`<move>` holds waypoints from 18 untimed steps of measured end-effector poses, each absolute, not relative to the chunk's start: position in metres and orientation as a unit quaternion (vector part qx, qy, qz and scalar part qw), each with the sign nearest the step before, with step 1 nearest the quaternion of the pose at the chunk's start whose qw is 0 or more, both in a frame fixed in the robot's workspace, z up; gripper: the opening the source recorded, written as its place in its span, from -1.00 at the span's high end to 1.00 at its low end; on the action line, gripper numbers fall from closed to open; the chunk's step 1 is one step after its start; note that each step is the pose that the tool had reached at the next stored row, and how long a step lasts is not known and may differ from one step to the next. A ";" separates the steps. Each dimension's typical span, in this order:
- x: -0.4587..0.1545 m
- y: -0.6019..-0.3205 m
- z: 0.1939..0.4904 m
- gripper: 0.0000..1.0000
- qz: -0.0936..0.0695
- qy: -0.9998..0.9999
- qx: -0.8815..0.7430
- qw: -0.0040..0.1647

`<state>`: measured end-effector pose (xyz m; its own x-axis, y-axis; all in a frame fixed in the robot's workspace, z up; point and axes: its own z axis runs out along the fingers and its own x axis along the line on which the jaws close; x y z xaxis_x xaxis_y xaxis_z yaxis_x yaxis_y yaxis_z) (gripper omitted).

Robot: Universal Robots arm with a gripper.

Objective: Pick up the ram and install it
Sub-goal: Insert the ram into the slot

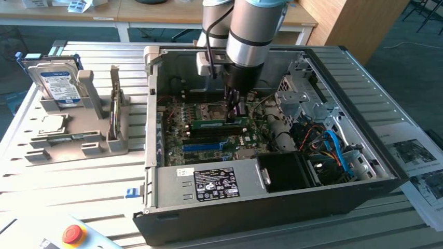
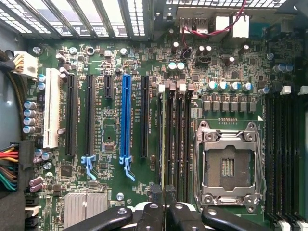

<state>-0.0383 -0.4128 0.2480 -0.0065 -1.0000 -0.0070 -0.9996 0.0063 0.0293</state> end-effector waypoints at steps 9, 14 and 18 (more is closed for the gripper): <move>-0.038 -0.413 0.247 0.76 -0.013 -0.709 0.705 0.008; -0.038 -0.413 0.246 0.76 -0.013 -0.709 0.705 0.008; -0.039 -0.413 0.245 0.76 -0.013 -0.709 0.705 0.008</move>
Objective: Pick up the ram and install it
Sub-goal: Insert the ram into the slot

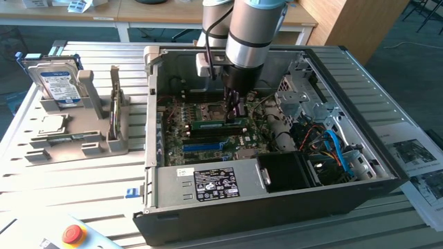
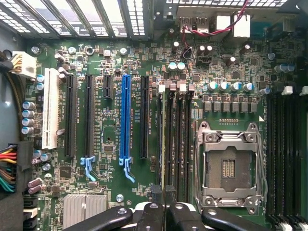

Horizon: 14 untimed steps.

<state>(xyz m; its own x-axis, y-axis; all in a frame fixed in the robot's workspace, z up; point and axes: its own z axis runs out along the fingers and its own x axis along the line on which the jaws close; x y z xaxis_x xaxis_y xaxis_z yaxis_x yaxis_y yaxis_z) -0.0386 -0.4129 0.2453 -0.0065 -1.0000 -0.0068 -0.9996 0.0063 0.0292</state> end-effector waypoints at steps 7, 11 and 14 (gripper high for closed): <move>-0.039 -0.413 0.244 0.76 -0.013 -0.709 0.705 0.008; -0.040 -0.413 0.244 0.76 -0.013 -0.709 0.705 0.008; -0.040 -0.413 0.243 0.76 -0.013 -0.709 0.705 0.008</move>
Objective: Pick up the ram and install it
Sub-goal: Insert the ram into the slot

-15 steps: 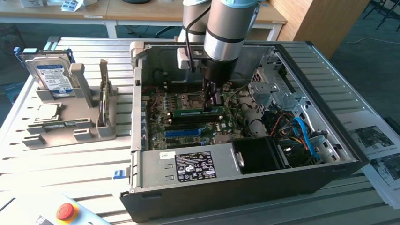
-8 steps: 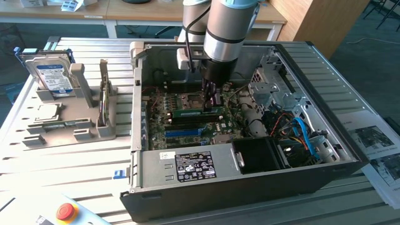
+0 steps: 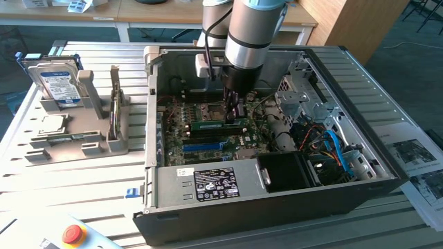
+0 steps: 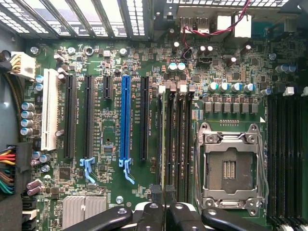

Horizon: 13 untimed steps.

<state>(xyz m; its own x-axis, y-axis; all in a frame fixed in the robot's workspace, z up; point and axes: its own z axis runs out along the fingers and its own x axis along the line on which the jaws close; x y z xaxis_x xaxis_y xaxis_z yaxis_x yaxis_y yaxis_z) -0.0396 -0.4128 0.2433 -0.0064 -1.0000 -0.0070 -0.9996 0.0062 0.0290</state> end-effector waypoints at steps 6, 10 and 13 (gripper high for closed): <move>-0.040 -0.413 0.239 0.76 -0.013 -0.709 0.705 0.008; -0.040 -0.413 0.237 0.76 -0.013 -0.709 0.705 0.008; -0.040 -0.413 0.236 0.76 -0.013 -0.709 0.705 0.008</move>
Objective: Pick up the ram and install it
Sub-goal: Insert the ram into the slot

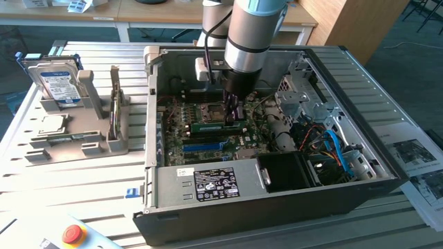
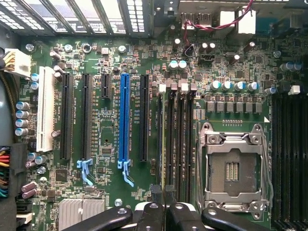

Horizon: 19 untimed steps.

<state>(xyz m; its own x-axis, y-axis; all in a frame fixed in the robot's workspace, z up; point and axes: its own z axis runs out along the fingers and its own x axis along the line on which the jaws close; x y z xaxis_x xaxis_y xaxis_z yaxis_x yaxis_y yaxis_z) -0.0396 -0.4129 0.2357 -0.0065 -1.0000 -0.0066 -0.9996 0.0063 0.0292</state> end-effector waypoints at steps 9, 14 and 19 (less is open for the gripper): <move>-0.041 -0.413 0.235 0.76 -0.013 -0.709 0.705 0.008; -0.041 -0.413 0.234 0.76 -0.013 -0.709 0.705 0.008; -0.041 -0.413 0.233 0.76 -0.013 -0.709 0.705 0.008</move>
<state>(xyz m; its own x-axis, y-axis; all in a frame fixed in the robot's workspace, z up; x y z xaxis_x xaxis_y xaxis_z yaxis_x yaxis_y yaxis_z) -0.0406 -0.4130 0.2330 -0.0065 -1.0000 -0.0070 -0.9996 0.0063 0.0289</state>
